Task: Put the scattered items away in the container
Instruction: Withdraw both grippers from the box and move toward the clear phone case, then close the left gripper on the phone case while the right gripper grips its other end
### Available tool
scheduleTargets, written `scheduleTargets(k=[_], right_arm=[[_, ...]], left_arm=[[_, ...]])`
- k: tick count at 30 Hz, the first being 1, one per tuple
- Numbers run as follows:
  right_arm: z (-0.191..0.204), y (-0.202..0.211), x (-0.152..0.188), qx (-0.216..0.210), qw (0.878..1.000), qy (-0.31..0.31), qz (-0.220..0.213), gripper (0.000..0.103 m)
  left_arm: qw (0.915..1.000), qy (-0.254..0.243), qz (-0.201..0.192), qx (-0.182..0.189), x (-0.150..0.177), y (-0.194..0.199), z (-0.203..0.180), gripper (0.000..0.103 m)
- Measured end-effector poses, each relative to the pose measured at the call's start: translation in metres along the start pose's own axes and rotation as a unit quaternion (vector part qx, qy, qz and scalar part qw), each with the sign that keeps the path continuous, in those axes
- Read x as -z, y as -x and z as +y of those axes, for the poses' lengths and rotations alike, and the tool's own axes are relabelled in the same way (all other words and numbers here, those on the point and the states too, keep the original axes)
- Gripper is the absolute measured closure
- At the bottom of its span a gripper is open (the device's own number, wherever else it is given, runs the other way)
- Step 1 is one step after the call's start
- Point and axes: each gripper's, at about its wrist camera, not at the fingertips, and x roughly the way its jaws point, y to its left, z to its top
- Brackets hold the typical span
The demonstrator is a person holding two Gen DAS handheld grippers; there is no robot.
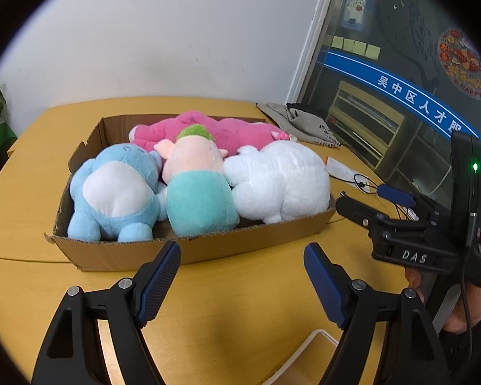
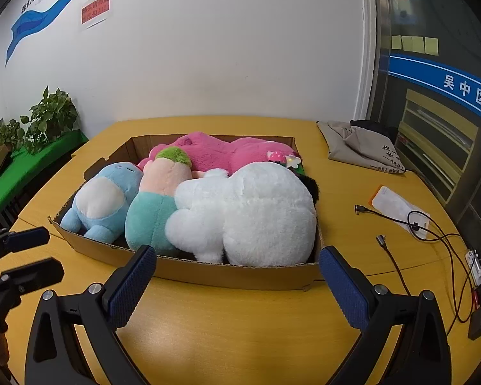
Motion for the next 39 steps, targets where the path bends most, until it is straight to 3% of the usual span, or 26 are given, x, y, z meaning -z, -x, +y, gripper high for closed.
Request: scheduleTargets(k=[15, 21, 29, 32, 36, 39], right_arm=[[-0.011, 0.006, 0.013, 0.003, 1.000, 0.002, 0.008, 0.000], [-0.016, 0.012, 0.032, -0.046, 0.999, 0.023, 0.017, 0.000], [-0.027, -0.005, 0.121, -0.142, 0.978, 0.070, 0.138, 0.001], [-0.018, -0.008, 0.142, -0.155, 0.972, 0.078, 0.161, 0.005], [-0.006, -0.010, 0.162, -0.140, 0.969, 0.100, 0.177, 0.017], [-0.003, -0.007, 0.168, -0.150, 0.967, 0.106, 0.178, 0.017]], left_arm=[[0.9990, 0.010, 0.042, 0.009, 0.038, -0.006, -0.012, 0.024], [0.9958, 0.038, 0.082, 0.007, 0.069, -0.007, -0.007, 0.024], [0.9828, 0.074, 0.168, 0.024, 0.125, -0.014, 0.001, 0.024], [0.9784, 0.078, 0.188, 0.034, 0.136, -0.017, -0.002, 0.024], [0.9752, 0.068, 0.206, 0.042, 0.143, -0.023, -0.009, 0.025], [0.9737, 0.059, 0.215, 0.046, 0.146, -0.026, -0.013, 0.025]])
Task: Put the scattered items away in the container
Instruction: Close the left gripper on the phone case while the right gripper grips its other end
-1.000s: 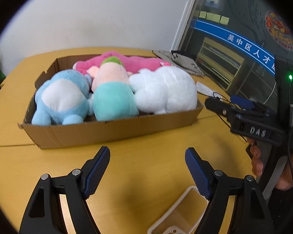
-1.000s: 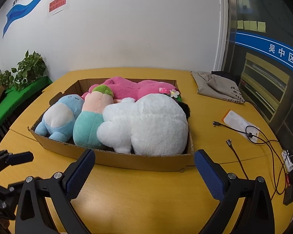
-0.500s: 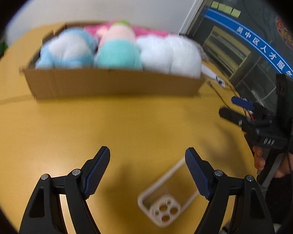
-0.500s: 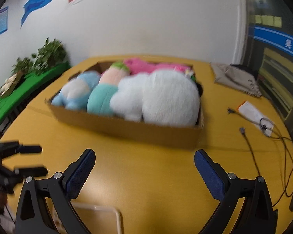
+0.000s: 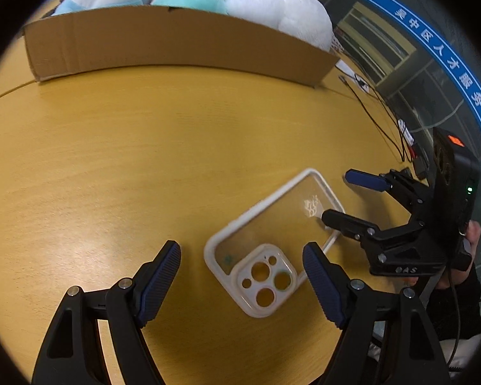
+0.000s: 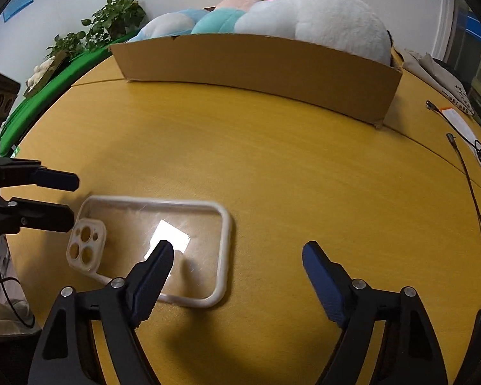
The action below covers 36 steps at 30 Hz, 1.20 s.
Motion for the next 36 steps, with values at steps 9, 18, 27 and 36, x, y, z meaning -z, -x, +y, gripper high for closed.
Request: scheduleTargets(k=[9, 18, 27, 36], right_arm=[[0.018, 0.021, 0.008, -0.083, 0.966, 0.245, -0.024, 0.001], [0.019, -0.027, -0.017, -0.174, 0.875, 0.445, 0.080, 0.002], [0.016, -0.027, -0.014, -0.204, 0.864, 0.452, 0.084, 0.010], [0.007, -0.014, -0.020, -0.204, 0.876, 0.430, 0.076, 0.011]], left_arm=[[0.9719, -0.230, 0.049, 0.015, 0.006, -0.012, -0.030, 0.023], [0.9416, -0.329, 0.070, 0.009, 0.006, -0.025, -0.038, 0.023], [0.9178, -0.391, 0.066, 0.000, 0.014, -0.028, -0.049, 0.023], [0.9001, -0.430, 0.070, 0.000, -0.005, -0.002, -0.054, 0.023]])
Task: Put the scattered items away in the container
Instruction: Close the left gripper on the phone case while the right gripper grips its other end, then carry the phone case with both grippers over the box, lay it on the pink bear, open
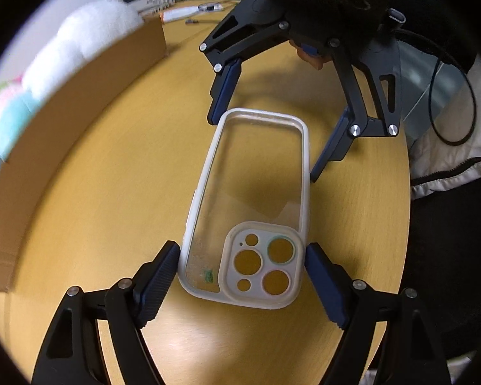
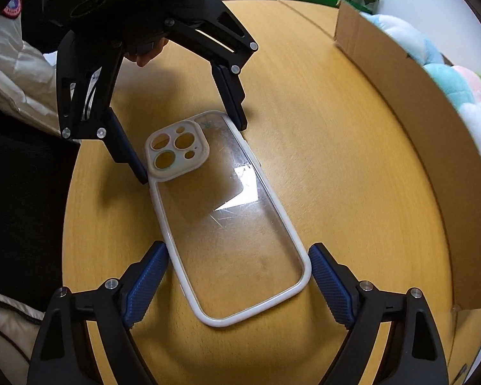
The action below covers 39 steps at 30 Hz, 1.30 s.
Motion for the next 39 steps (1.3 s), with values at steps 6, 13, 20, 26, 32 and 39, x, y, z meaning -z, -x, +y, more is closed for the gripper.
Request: scheduleTargets(k=[6, 13, 20, 26, 32, 39], right_arm=[[-0.024, 0.055, -0.034, 0.056, 0.998, 0.014, -0.035, 0.013], [-0.075, 0.143, -0.111, 0.158, 0.984, 0.066, -0.053, 0.015], [-0.103, 0.228, -0.181, 0.216, 0.969, 0.097, -0.067, 0.016], [-0.156, 0.256, -0.211, 0.231, 0.966, 0.098, -0.066, 0.016], [-0.231, 0.241, -0.223, 0.225, 0.969, 0.084, -0.064, 0.017], [-0.310, 0.169, -0.197, 0.175, 0.982, 0.045, -0.053, 0.017]], left_arm=[[0.9961, -0.063, -0.022, -0.057, -0.028, 0.072, 0.036, 0.023], [0.9824, -0.117, -0.053, -0.135, -0.075, 0.166, 0.102, 0.023], [0.9728, -0.151, -0.068, -0.162, -0.134, 0.244, 0.166, 0.024], [0.9722, -0.160, -0.055, -0.161, -0.163, 0.260, 0.236, 0.024], [0.9773, -0.154, -0.038, -0.141, -0.174, 0.227, 0.290, 0.024], [0.9902, -0.124, 0.002, -0.063, -0.171, 0.121, 0.365, 0.024]])
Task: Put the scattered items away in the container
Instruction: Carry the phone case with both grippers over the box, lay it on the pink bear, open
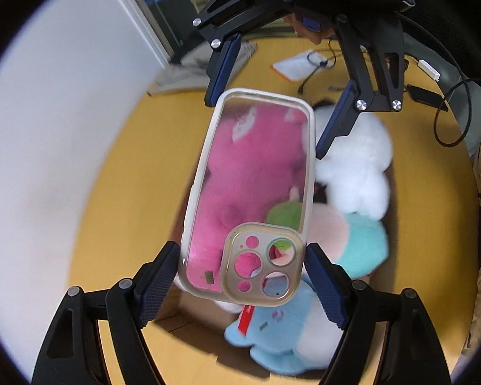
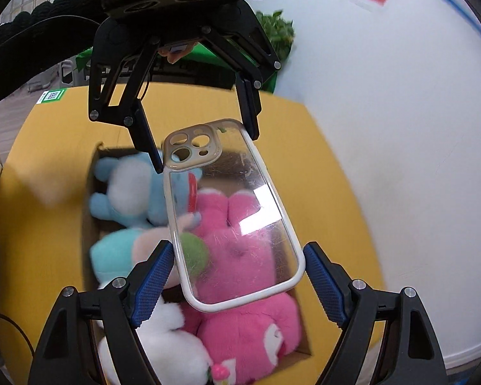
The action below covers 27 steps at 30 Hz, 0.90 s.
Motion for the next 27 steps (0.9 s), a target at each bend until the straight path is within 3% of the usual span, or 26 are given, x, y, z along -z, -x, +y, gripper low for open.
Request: scheduleTargets(k=[6, 9, 14, 17, 21, 24, 27], right_arm=[[-0.011, -0.098, 0.042, -0.056, 0.997, -0.034, 0.039, 0.017], [-0.013, -0.129, 0.059, -0.074, 0.995, -0.052, 0.050, 0.016], [-0.017, -0.130, 0.067, -0.090, 0.992, -0.086, 0.036, 0.016], [-0.011, -0.134, 0.072, -0.087, 0.991, -0.087, 0.054, 0.019], [-0.007, -0.129, 0.076, -0.076, 0.989, -0.111, 0.067, 0.021], [-0.005, -0.109, 0.078, -0.041, 0.987, -0.136, 0.071, 0.013], [-0.005, -0.079, 0.082, -0.017, 0.986, -0.156, 0.054, 0.004]], left_arm=[[0.9975, 0.023, 0.037, 0.056, 0.020, -0.104, 0.011, 0.023], [0.9968, 0.037, 0.032, 0.064, 0.023, -0.118, 0.016, 0.021], [0.9961, 0.057, 0.020, 0.064, 0.027, -0.109, 0.017, 0.018], [0.9962, 0.071, 0.010, 0.051, 0.027, -0.092, 0.016, 0.018], [0.9959, 0.083, 0.024, 0.028, 0.038, -0.068, 0.009, 0.018], [0.9930, 0.117, 0.018, 0.008, 0.055, -0.040, 0.003, 0.018], [0.9872, 0.157, -0.015, -0.024, 0.071, -0.007, -0.001, 0.018]])
